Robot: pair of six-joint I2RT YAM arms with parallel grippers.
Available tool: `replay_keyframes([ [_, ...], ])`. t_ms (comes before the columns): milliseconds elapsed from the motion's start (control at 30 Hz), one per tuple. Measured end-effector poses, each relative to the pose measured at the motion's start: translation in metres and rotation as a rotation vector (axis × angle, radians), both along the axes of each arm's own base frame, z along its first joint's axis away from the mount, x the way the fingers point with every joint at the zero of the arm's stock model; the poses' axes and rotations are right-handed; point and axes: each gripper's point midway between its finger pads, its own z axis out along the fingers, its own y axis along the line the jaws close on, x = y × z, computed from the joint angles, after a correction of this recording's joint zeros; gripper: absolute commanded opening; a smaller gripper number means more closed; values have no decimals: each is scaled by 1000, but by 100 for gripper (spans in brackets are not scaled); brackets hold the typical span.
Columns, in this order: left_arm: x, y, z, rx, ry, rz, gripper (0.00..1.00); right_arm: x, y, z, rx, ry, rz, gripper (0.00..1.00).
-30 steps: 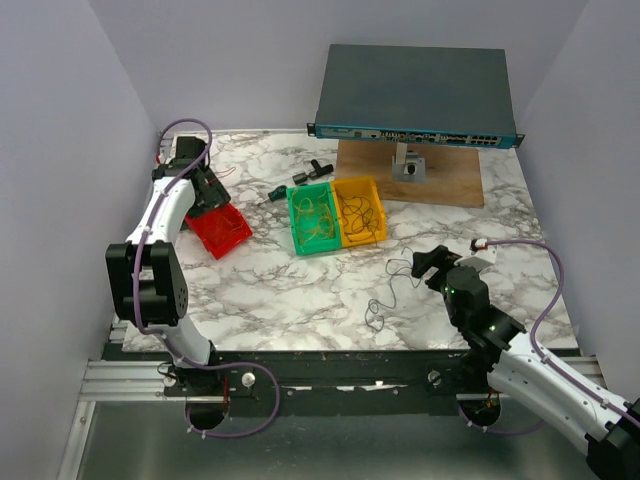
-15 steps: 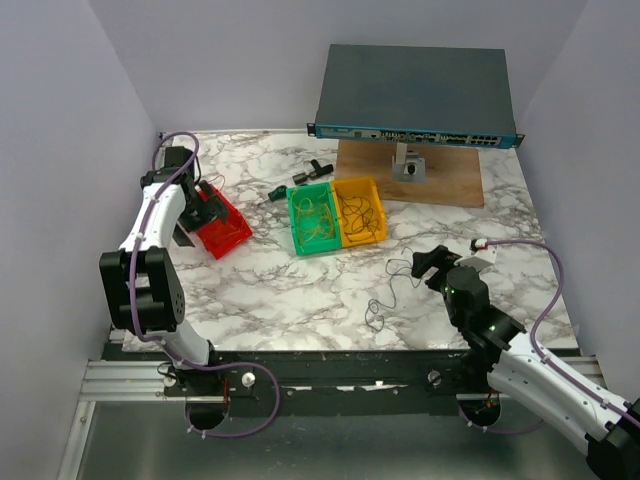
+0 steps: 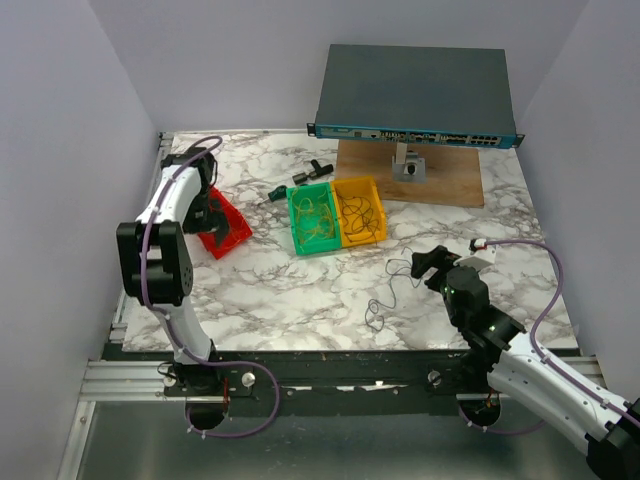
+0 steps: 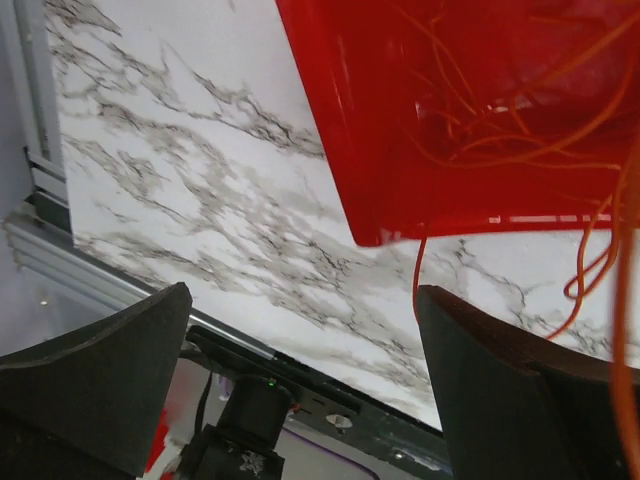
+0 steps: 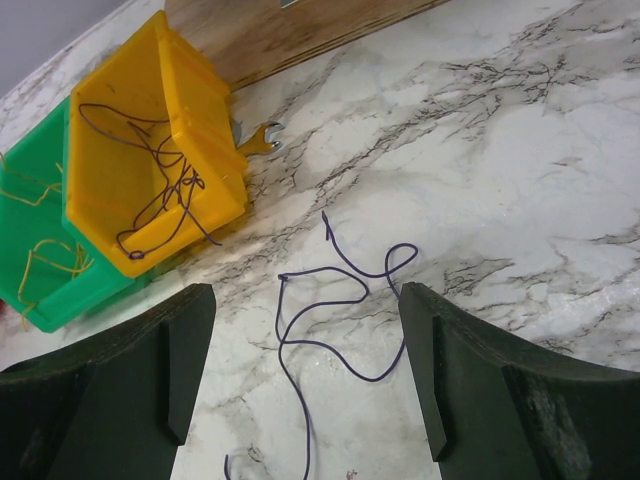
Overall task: Untangle the cables
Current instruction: Place the cable in the bin.
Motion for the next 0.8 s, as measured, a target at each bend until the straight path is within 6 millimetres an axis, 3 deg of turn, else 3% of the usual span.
replay_keyframes([
  [133, 0, -2, -7, 59, 108, -37, 98, 0, 0, -2, -1, 3, 3, 82],
  [333, -16, -28, 9, 34, 142, -146, 96, -1, 0, -4, -3, 6, 3, 81],
  [600, -34, -37, 23, -31, 110, -171, 96, -1, 0, -3, -2, 2, 6, 81],
  [800, 1, -66, 77, -179, -185, -248, 95, -1, 0, -3, -6, 3, 10, 81],
])
